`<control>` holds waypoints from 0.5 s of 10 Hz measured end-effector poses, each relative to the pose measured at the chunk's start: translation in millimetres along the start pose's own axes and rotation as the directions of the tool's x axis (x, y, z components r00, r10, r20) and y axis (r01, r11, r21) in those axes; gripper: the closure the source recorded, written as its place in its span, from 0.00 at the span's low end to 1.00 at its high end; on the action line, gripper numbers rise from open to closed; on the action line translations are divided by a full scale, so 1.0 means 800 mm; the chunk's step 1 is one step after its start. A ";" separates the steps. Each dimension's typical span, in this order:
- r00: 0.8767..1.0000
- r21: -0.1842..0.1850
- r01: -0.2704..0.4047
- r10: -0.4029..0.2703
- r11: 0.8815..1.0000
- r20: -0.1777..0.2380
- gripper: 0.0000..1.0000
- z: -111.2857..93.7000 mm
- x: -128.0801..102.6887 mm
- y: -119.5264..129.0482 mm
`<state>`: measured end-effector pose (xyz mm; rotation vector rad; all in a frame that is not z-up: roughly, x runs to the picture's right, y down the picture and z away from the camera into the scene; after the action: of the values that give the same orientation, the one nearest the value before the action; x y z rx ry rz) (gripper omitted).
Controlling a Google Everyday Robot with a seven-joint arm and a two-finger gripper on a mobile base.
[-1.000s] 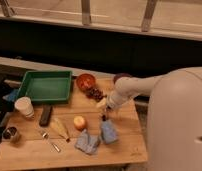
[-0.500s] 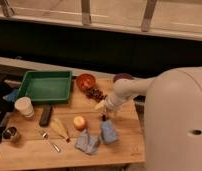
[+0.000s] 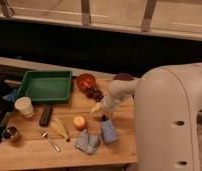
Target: Place brush in table surface
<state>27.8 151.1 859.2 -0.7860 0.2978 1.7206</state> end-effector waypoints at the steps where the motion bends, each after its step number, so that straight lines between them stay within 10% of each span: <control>1: 1.000 0.013 0.001 -0.001 1.000 -0.011 0.24 0.006 0.002 -0.002; 5: 0.999 0.053 0.012 -0.010 0.999 -0.038 0.34 0.024 0.007 0.002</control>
<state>19.0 166.3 869.5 -0.7802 0.3626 1.6828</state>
